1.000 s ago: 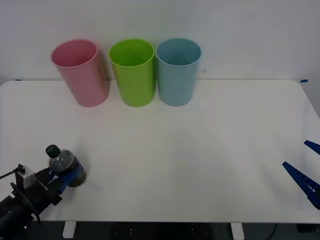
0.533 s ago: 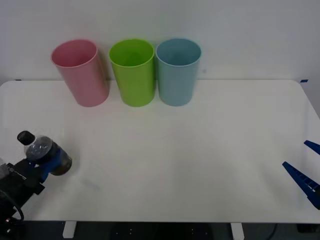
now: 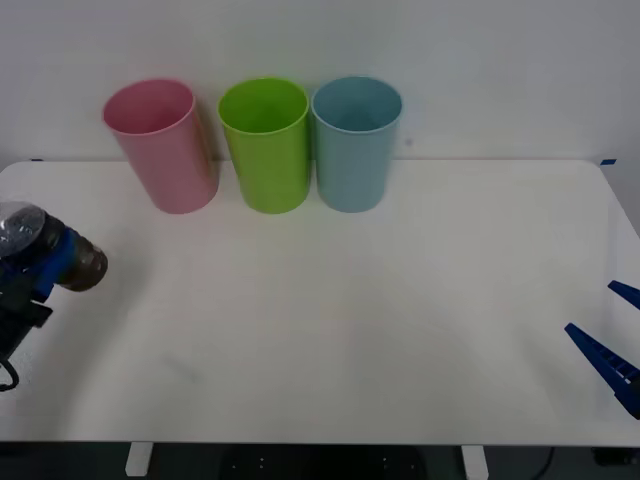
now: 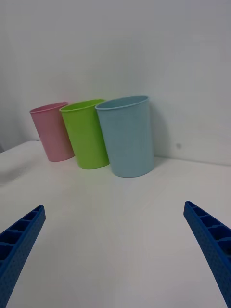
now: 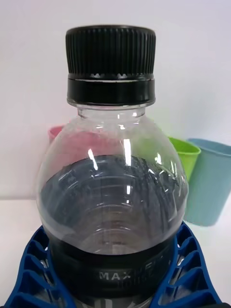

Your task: Grasp the object on the table and drop it into the matching bin: aluminum can to the light blue bin, PET bottle to the pink bin.

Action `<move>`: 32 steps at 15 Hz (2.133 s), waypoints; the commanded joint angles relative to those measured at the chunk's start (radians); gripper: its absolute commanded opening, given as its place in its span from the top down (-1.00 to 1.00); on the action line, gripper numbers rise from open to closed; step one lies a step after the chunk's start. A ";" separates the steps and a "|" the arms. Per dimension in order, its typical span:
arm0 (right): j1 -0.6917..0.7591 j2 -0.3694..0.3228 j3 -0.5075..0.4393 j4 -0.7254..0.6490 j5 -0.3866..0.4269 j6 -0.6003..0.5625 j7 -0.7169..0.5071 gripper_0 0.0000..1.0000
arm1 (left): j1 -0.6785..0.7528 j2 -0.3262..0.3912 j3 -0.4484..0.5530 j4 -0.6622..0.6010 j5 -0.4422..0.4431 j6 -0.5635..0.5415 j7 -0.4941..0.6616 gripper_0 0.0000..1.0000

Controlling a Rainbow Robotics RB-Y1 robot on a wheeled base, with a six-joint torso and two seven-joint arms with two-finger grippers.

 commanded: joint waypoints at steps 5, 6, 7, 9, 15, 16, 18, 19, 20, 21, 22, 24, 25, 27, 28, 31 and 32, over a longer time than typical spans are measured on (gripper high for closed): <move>0.000 0.000 0.000 0.000 0.000 0.000 0.000 -1.00 | -0.191 0.002 0.000 -0.006 -0.110 0.114 0.114 1.00; 0.000 0.000 0.000 0.000 0.000 0.000 0.000 -1.00 | -0.223 0.009 0.004 -0.006 -0.144 0.115 0.165 1.00; 0.000 0.000 0.000 0.000 0.000 0.000 0.000 -1.00 | -0.246 0.015 0.004 -0.006 -0.162 0.118 0.200 1.00; 0.000 0.000 0.000 0.000 0.000 0.000 0.000 -1.00 | -0.308 0.041 0.001 0.006 -0.219 0.132 0.289 1.00; 0.000 0.000 0.000 0.000 0.000 0.000 0.000 -1.00 | -0.542 0.106 -0.005 0.233 -0.369 0.137 0.321 1.00; 0.000 0.000 0.000 0.000 0.000 0.000 0.000 -1.00 | -0.579 0.112 -0.005 0.274 -0.386 0.137 0.319 1.00; 0.000 0.000 0.000 0.000 0.000 0.000 0.000 -1.00 | -0.656 0.118 -0.005 0.348 -0.448 0.141 0.316 1.00; 0.000 0.000 0.000 0.000 0.000 0.000 0.000 -1.00 | -0.690 0.118 -0.005 0.379 -0.471 0.149 0.318 1.00; 0.000 0.000 0.000 0.000 0.000 0.000 0.000 -1.00 | -0.728 0.117 -0.008 0.417 -0.498 0.157 0.318 1.00; 0.000 0.000 0.000 0.000 0.000 0.000 0.000 -1.00 | -0.759 0.117 -0.008 0.449 -0.524 0.161 0.318 1.00; 0.000 0.000 0.000 0.000 0.000 0.000 0.000 -1.00 | -0.791 0.117 -0.008 0.483 -0.543 0.166 0.316 1.00; 0.000 0.000 0.000 0.000 0.000 0.000 0.000 -1.00 | -0.863 0.117 -0.008 0.561 -0.598 0.175 0.315 1.00; 0.000 0.000 0.000 0.000 0.000 0.000 0.000 -1.00 | -0.892 0.117 -0.011 0.595 -0.615 0.181 0.316 1.00; 0.000 0.000 0.000 0.000 0.000 0.000 0.000 -1.00 | -0.957 0.117 -0.019 0.676 -0.656 0.204 0.313 1.00; 0.000 0.000 0.000 0.000 0.000 0.000 0.000 -1.00 | -0.984 0.117 -0.025 0.710 -0.673 0.216 0.310 1.00; 0.000 0.000 0.000 0.000 0.000 0.000 0.000 -1.00 | -1.049 0.117 -0.043 0.793 -0.708 0.258 0.304 1.00; 0.000 0.000 0.000 0.000 0.000 0.000 0.000 -1.00 | -1.061 0.114 -0.057 0.807 -0.708 0.278 0.303 1.00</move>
